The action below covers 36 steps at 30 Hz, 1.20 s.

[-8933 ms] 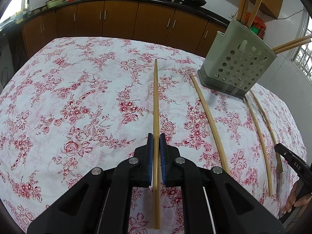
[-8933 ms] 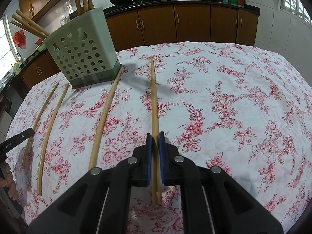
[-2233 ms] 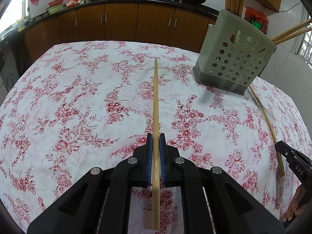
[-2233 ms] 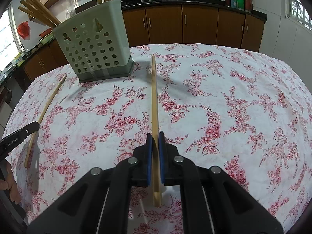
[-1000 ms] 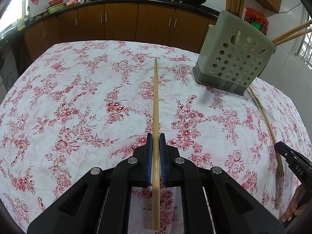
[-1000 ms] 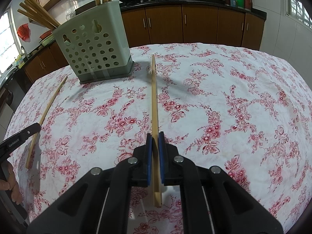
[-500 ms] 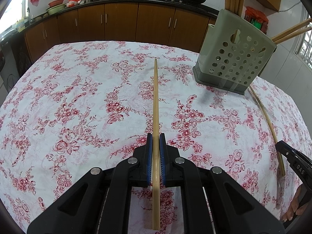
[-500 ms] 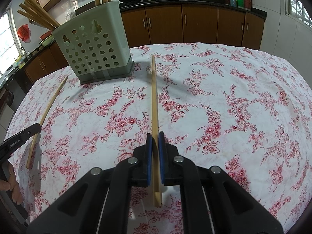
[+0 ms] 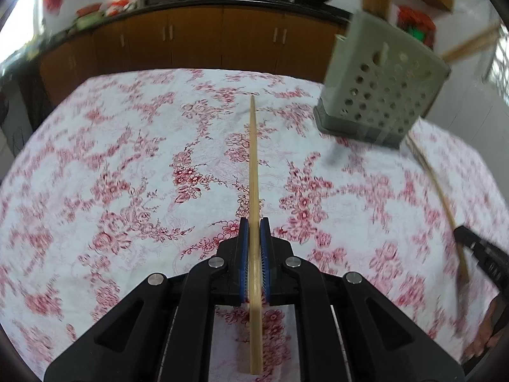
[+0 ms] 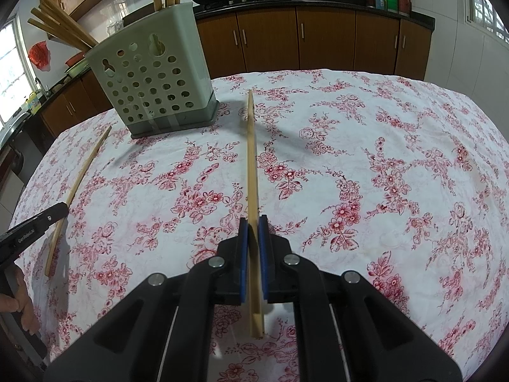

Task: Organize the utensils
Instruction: 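Grasp another chopstick with the left tool while the right tool grasps another chopstick, then lift the left tool's chopstick toward the holder while the right tool carries its chopstick there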

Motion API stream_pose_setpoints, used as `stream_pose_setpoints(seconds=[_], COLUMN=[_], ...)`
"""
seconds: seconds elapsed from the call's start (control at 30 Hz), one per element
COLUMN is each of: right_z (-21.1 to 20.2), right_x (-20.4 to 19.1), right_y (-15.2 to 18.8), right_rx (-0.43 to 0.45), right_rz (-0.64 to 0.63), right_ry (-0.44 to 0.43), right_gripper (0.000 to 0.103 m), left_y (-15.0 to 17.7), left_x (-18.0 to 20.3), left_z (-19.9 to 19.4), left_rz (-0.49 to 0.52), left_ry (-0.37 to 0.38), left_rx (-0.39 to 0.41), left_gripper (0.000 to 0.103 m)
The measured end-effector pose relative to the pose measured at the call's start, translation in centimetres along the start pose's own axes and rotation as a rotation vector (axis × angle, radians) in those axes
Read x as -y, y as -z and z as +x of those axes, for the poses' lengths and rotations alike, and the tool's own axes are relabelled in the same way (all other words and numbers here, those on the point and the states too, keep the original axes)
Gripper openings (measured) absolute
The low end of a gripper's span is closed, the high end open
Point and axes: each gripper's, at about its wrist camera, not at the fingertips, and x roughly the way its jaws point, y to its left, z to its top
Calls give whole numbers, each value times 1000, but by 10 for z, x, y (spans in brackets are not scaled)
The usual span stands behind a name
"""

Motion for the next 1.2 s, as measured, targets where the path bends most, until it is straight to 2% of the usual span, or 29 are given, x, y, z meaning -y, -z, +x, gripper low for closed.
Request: stream_pose_setpoints(seconds=[0.27,0.37,0.7,0.83,1.0,1.13,1.2], right_z=[-10,-24,-112,-133,-172,-209,-225], right_x=[6,8,14,15,9,4,-2], right_y=[9,3,-46,-62,-87,-108,-119], right_rx=[1,47,348,411,487,540,585], right_rz=[1,7,14,5,-13,-4,-9], right_ry=[-22,-18,-28,-40,-108,-251,-291], right_gripper=[8,8,8,8,8,8,8], left_y=[15,10,-58,-82,-101,-111,-117], left_x=[4,4,-5,-6,1,12,19], left_z=[-11,-18,-113,-131,-154,-171,-181], left_rz=[96,113,42,32,39,48,52], left_ry=[-44,-43,42,71,132,196,224], left_rx=[-6,-2,292,345,394,421,450], left_gripper=[8,8,8,8,8,8,8])
